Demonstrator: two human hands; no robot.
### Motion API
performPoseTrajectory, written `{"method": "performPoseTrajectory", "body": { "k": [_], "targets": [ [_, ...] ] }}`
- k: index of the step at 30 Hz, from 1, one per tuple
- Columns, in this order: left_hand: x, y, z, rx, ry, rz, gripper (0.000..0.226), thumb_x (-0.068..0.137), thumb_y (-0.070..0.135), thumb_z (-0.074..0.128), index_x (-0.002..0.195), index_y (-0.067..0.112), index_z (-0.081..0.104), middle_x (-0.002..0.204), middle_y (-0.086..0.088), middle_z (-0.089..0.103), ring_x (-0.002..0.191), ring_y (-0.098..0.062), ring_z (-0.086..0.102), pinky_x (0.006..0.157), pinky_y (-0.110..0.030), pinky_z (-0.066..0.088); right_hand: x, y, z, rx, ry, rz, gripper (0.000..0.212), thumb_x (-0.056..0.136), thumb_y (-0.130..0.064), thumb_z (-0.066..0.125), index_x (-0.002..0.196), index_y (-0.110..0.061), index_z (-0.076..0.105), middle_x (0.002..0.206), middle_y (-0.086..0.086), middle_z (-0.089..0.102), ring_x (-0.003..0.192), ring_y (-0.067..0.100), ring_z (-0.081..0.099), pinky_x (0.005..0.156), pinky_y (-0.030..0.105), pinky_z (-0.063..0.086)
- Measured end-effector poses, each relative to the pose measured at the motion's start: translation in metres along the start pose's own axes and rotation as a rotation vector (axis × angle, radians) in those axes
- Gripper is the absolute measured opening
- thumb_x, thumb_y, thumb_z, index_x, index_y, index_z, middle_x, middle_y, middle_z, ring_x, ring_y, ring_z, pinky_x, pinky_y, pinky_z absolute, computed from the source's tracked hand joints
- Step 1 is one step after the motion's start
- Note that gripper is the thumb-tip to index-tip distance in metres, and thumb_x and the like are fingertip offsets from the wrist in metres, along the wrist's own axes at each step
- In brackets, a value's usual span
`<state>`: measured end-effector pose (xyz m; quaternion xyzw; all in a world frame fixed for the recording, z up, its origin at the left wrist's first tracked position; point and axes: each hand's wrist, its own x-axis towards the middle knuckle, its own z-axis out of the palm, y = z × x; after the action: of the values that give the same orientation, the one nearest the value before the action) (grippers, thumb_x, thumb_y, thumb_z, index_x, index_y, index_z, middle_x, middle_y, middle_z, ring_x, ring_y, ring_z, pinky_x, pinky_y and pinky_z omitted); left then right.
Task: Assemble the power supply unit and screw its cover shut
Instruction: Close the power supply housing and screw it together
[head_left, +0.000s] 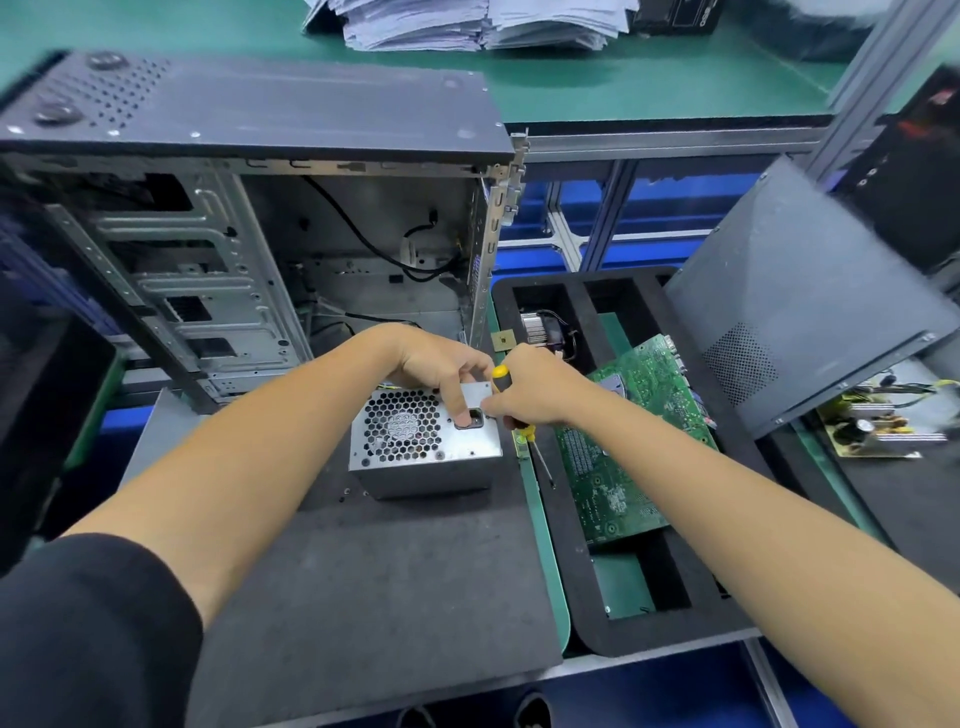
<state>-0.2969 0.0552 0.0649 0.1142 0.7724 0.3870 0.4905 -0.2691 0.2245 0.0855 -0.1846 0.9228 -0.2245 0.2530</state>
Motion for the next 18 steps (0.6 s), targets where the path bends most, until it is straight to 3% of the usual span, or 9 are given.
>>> {"method": "performPoseTrajectory", "body": {
  "k": [4, 7, 9, 11, 14, 18],
  "targets": [
    [0.003, 0.003, 0.002, 0.022, -0.035, 0.032, 0.055, 0.077, -0.011, 0.069, 0.125, -0.005, 0.045, 0.116, -0.024, 0.06, 0.1, -0.031, 0.058, 0.089, -0.046, 0.047, -0.001, -0.002, -0.001, 0.006, -0.037, 0.023, 0.033, 0.077, -0.013, 0.064, 0.046, -0.01, 0.053, 0.066, 0.011, 0.072, 0.047, 0.013, 0.056, 0.044, 0.018, 0.04],
    [0.004, 0.01, 0.003, 0.051, -0.086, 0.076, 0.043, 0.079, -0.011, 0.067, 0.117, 0.004, 0.055, 0.11, 0.005, 0.068, 0.1, -0.011, 0.062, 0.08, -0.028, 0.051, -0.001, -0.003, -0.004, -0.015, -0.065, 0.037, 0.03, 0.077, -0.012, 0.064, 0.047, -0.008, 0.061, 0.066, 0.011, 0.072, 0.043, 0.013, 0.051, 0.042, 0.017, 0.037],
    [0.003, 0.011, 0.003, 0.063, -0.098, 0.078, 0.041, 0.079, -0.011, 0.067, 0.114, 0.008, 0.056, 0.106, 0.014, 0.067, 0.097, -0.005, 0.061, 0.078, -0.022, 0.049, 0.0, -0.005, -0.005, -0.032, -0.07, 0.044, 0.032, 0.076, -0.012, 0.063, 0.045, -0.01, 0.061, 0.066, 0.012, 0.072, 0.046, 0.016, 0.051, 0.045, 0.02, 0.039],
    [0.003, 0.008, 0.002, 0.065, -0.078, 0.065, 0.042, 0.079, -0.008, 0.068, 0.115, 0.01, 0.056, 0.111, 0.006, 0.066, 0.101, -0.014, 0.058, 0.085, -0.03, 0.047, 0.002, -0.005, -0.006, -0.037, -0.076, 0.053, 0.032, 0.076, -0.012, 0.063, 0.044, -0.01, 0.06, 0.067, 0.013, 0.072, 0.047, 0.017, 0.052, 0.045, 0.02, 0.039],
    [0.004, 0.001, 0.001, 0.072, -0.037, 0.029, 0.048, 0.083, -0.009, 0.063, 0.128, -0.003, 0.047, 0.131, -0.025, 0.053, 0.115, -0.035, 0.053, 0.102, -0.047, 0.04, 0.004, -0.005, -0.005, -0.034, -0.074, 0.055, 0.033, 0.077, -0.012, 0.064, 0.045, -0.011, 0.056, 0.07, 0.014, 0.072, 0.05, 0.019, 0.053, 0.046, 0.021, 0.039],
    [0.005, 0.0, -0.001, 0.082, -0.032, 0.013, 0.049, 0.083, -0.009, 0.062, 0.129, -0.006, 0.045, 0.137, -0.028, 0.047, 0.127, -0.043, 0.043, 0.111, -0.053, 0.033, 0.004, -0.006, -0.007, -0.053, -0.086, 0.046, 0.034, 0.078, -0.013, 0.064, 0.046, -0.011, 0.056, 0.071, 0.013, 0.073, 0.048, 0.018, 0.051, 0.046, 0.021, 0.038]
  ]
}}
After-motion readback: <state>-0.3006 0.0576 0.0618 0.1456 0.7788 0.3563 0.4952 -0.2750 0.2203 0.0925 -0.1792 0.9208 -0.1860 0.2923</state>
